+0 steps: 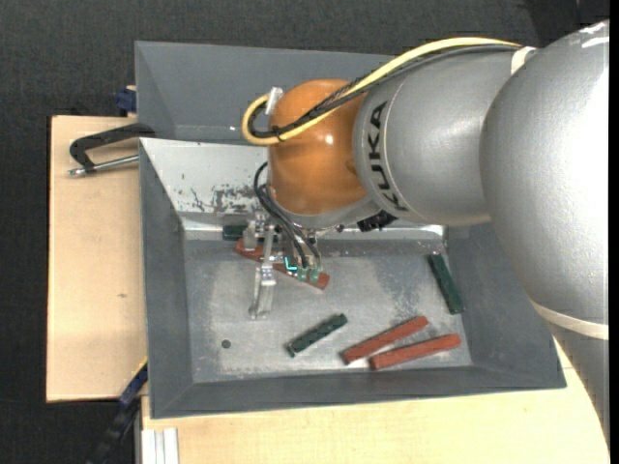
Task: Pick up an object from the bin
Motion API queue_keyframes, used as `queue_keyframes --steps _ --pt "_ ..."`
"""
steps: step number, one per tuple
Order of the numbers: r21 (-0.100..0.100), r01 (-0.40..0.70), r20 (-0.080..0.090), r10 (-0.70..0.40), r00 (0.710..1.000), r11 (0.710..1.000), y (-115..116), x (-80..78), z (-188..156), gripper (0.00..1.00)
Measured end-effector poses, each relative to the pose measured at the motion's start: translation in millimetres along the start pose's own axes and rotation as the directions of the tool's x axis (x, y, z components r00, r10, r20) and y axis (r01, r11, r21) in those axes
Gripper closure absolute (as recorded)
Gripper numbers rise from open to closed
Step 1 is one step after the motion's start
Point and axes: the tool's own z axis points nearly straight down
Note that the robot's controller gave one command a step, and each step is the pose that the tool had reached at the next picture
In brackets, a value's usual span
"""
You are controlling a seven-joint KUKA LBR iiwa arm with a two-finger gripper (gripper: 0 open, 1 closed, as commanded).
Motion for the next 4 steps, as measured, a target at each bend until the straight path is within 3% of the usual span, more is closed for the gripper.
queue_keyframes --steps 1,2,3,4 --pt "0.0 -0.001 0.002 0.001 1.0 1.0 -0.3 -0.2 -2.0 0.0" --pt "-0.002 0.11 0.015 -0.11 0.994 0.994 -4.7 -18.5 18.0 0.0" --pt "0.001 0.197 0.004 -0.197 0.98 0.98 -26.9 -26.2 48.5 0.0" --pt "-0.002 0.026 0.009 -0.026 1.0 1.0 -68.8 -23.2 59.5 0.0"
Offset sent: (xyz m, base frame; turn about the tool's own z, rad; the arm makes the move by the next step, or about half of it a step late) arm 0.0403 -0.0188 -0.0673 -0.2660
